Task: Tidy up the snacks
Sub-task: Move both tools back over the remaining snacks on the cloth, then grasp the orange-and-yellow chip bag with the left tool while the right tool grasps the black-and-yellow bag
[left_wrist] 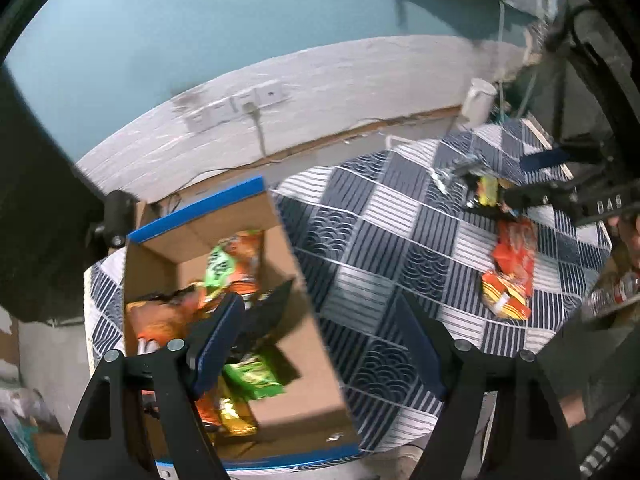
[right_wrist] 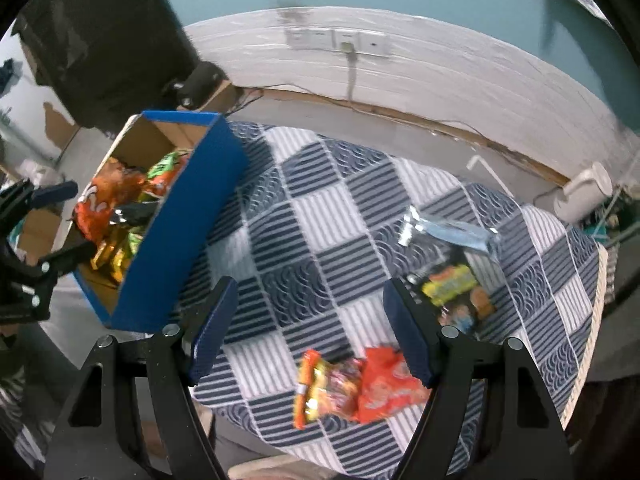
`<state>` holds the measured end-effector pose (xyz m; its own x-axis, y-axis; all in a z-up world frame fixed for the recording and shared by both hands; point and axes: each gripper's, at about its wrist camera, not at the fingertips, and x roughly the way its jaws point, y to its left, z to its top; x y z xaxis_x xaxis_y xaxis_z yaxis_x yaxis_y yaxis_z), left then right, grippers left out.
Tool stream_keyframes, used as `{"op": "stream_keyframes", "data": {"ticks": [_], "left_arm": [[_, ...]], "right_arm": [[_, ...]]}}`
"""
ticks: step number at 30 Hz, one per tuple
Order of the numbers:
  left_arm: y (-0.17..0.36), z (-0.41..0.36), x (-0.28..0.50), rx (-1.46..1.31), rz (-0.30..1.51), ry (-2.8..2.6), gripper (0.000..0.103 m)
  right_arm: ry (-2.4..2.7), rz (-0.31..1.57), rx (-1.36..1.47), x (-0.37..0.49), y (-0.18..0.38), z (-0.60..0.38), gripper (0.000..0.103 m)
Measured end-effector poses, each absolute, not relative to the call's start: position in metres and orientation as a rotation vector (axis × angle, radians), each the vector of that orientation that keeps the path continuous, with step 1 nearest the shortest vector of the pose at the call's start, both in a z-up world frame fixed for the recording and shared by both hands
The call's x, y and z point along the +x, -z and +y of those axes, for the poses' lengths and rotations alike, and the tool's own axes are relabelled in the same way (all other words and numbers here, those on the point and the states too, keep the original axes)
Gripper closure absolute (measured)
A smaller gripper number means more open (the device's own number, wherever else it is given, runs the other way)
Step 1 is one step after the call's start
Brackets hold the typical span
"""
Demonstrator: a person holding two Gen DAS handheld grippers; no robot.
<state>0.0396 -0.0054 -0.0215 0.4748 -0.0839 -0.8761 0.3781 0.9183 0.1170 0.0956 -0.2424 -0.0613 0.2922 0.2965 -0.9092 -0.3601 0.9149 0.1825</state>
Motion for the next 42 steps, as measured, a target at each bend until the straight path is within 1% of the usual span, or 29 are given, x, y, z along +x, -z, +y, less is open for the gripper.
{"op": "stream_keyframes", "data": {"ticks": [9,18,25,36,42], "left_arm": [[0.044,-0.054,0.037,0.369,1.095,0.345,0.024],[0.076,-0.086,0.046,0.382,1.181,0.38,0.023],[0.097,-0.104,0.062,0.406,1.218,0.38,0.023],[0.133,-0.109,0.101,0.311,1.327,0.402,0.023],[0.148,-0.113,0.119,0.275,1.345,0.403,0.023]], "right_arm": [[-0.354,1.215,-0.022,0.094,0.073,-0.313,0.027],[-0.304,1.257,0.007,0.103,0.101,-0.364,0.027],[-0.356,1.271,-0.041,0.121,0.12,-0.365,0.027],[-0.406,1.356,-0.193,0.146,0.169,-0.343,0.027],[-0.405,1.373,-0.239,0.158,0.185,-0.341,0.027]]}}
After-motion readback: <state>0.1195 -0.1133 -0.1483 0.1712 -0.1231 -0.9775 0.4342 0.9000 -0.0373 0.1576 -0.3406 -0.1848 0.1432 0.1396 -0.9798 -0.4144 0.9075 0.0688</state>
